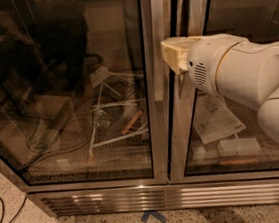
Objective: Open top drawer
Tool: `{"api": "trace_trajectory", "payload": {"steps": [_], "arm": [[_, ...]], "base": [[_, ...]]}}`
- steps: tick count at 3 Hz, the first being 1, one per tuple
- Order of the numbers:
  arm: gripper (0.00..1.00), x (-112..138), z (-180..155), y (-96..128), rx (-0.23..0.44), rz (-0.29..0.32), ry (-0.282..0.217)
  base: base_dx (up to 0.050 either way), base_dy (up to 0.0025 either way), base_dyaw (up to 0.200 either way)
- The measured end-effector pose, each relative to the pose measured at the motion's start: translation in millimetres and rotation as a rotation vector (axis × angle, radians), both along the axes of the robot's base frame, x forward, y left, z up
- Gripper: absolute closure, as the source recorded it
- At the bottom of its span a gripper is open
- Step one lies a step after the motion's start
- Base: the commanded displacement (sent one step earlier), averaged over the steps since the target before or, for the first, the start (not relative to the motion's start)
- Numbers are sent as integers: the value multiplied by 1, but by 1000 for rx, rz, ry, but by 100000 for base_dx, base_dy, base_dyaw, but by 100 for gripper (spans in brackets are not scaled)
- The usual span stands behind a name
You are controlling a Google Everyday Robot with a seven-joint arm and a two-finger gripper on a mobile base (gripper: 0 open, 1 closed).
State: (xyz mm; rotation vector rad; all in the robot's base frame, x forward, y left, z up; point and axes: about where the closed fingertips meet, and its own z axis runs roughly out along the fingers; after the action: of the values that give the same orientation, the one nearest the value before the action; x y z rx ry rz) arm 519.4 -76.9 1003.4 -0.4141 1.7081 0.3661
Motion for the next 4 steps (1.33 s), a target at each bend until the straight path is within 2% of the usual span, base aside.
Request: {"api": "trace_trajectory", "payload": {"steps": [1, 2, 3, 4], "arm": [[100, 2, 12, -3, -23, -5, -30], [100, 10, 34, -9, -92, -30, -97], [100, 12, 44, -18, -136, -61, -128], [100, 11, 43, -21, -114, -75, -120]], "base": [[0, 0, 0], [0, 0, 0], [0, 0, 0], [0, 0, 0]]}}
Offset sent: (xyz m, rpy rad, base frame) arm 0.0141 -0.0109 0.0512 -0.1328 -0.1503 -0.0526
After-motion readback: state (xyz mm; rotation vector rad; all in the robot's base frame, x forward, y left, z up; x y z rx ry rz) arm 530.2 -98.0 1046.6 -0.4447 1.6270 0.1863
